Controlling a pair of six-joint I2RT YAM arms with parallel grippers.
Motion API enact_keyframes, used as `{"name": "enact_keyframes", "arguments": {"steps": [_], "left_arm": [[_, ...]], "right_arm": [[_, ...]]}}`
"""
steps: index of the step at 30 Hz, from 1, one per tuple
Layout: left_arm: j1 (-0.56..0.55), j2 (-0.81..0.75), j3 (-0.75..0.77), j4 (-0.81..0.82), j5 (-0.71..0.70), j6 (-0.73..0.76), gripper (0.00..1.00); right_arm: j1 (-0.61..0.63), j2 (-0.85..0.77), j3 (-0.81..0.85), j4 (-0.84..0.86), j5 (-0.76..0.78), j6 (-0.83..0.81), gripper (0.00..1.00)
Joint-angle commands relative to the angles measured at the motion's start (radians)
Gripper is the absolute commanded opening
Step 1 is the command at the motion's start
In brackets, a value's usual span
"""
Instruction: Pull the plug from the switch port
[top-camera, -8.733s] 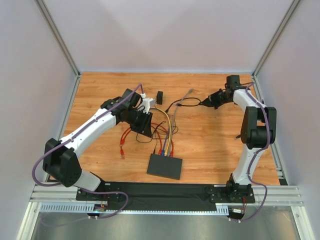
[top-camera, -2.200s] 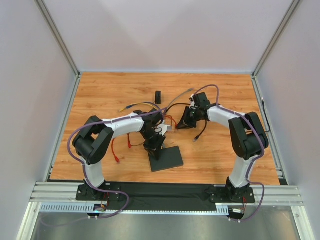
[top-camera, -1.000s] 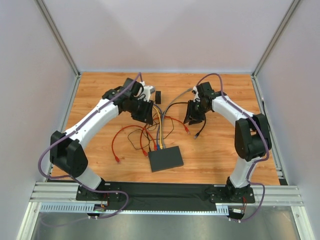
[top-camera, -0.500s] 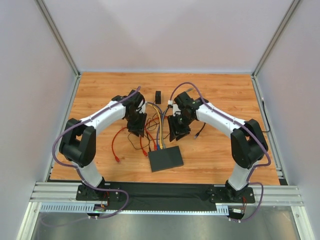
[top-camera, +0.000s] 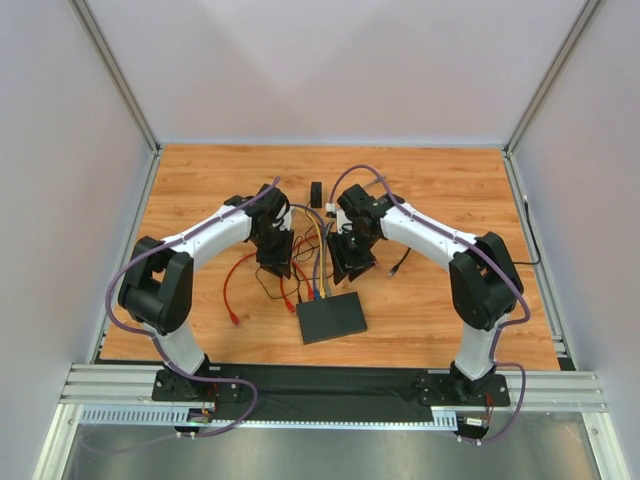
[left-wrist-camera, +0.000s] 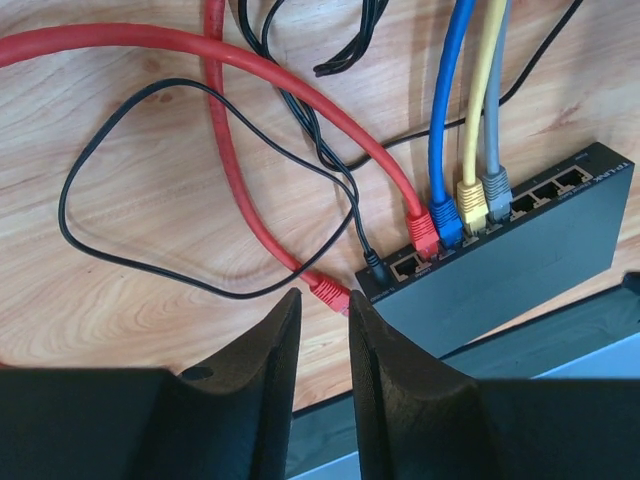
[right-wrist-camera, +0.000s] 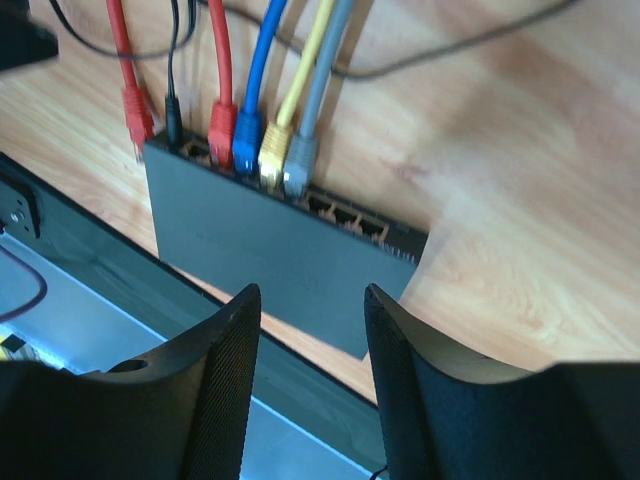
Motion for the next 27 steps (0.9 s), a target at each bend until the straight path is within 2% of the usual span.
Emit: {"name": "enact_keyframes", "arguments": {"steps": [1,9,21,23,27], "left_arm": [[-0.002,-0.024,-0.01,0.006,0.006,-0.005,0.34],[0.0,0.069,0.025,0.006,-0.087,-0.008,0.36],[-0.002,0.191,0.088,0.015,-0.249,-0.028,0.34],[-0.002,0.211,0.105,0.007,-0.255,-0.023,0.31],[0.0,0.276,0.157,-0.019,-0.374,0.0,0.3]], "right_arm": [[-0.013,0.079,0.105,-0.024,0.015,-0.044,0.48],[-0.022,0.115,0.133,-0.037,-0.003,-0.038,0.49],[-0.022,0.095,0.105,-0.024,-0.004,-0.018,0.48],[-0.022,0.09,0.098,-0.021,-0.004,-0.017,0.48],[-0.022,0.085,0.099,-0.026,-0.001,-0.017,0.48]]}}
